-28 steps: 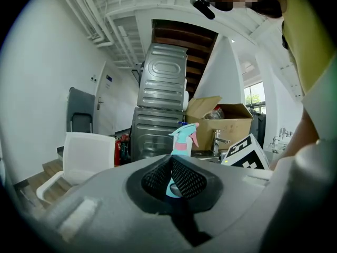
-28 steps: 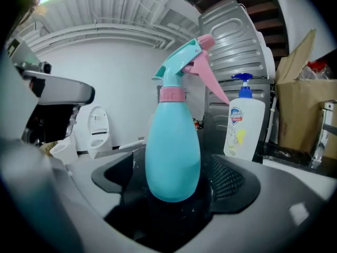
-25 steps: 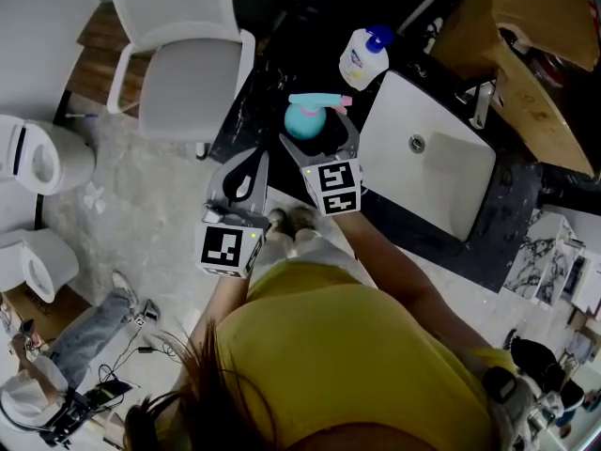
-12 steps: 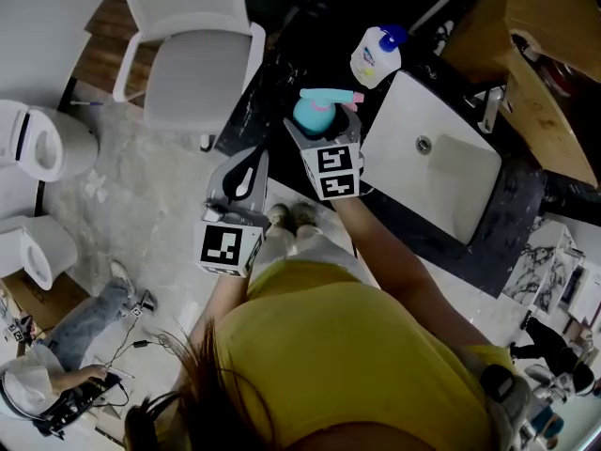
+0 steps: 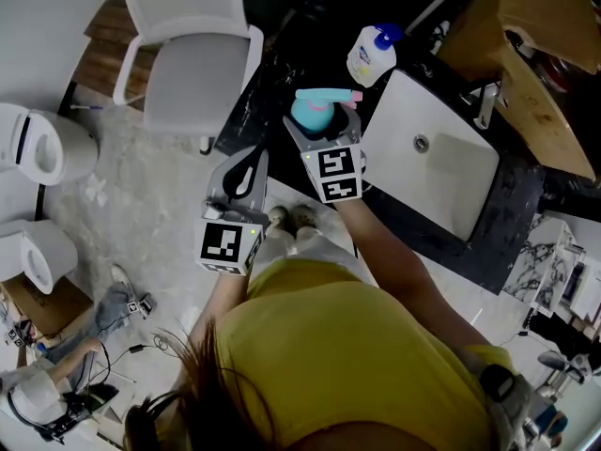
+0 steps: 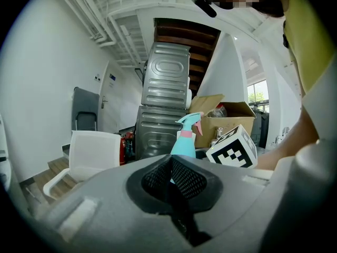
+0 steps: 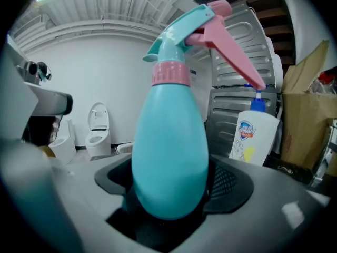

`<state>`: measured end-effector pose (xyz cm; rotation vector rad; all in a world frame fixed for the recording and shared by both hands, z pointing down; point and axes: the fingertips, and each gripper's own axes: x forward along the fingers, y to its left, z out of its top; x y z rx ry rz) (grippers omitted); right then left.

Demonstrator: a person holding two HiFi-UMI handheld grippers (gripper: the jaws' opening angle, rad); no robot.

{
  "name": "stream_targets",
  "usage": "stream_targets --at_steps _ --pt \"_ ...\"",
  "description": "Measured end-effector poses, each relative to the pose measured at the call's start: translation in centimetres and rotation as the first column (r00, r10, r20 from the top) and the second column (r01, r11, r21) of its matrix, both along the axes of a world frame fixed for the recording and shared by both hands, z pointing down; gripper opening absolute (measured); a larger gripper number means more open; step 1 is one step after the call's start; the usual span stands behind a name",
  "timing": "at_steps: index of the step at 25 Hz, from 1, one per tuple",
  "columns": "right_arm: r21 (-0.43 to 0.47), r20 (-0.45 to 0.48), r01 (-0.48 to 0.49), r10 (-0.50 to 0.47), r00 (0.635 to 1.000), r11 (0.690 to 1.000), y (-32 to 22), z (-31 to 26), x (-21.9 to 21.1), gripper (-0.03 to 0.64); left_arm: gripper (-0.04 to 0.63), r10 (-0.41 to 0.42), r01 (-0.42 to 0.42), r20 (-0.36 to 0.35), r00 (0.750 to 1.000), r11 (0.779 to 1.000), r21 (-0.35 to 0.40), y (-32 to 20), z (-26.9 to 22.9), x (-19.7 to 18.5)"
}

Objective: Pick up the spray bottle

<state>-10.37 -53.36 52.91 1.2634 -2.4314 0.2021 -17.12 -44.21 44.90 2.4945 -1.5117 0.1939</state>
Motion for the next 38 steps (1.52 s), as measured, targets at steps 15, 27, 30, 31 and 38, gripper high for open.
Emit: stream_targets --at_steps 15,27,30,31,38 --pt "0.093 0.047 -0.093 0.089 0.995 0.991 3.9 -10.8 3.6 0.388 0.005 -0.01 0.011 -0.007 1.0 0.996 0.09 0.3 -3.8 -0.1" --pt "0.169 0.065 -0.18 0.171 0.983 0.969 9.7 -15.6 7.8 0.388 0.005 -0.019 0.018 0.001 1.0 0.993 0.114 2.1 -6.6 0.5" --pt "0.167 0.078 -0.196 0.185 0.98 0.966 10.6 -16.0 8.4 0.388 0.005 -0.015 0.014 0.002 1.0 0.991 0.133 2.6 -7.6 0.7" --pt "0.165 0.079 -0.197 0.187 0.979 0.966 10.8 -15.9 8.5 0.388 0.005 -0.012 0.011 0.004 1.0 0.99 0.139 2.7 -7.8 0.7" --pt "0.144 0.071 -0.188 0.179 0.981 0.972 11.6 -15.2 8.4 0.388 0.005 -0.007 0.006 0.005 1.0 0.992 0.127 3.4 -8.0 1.0"
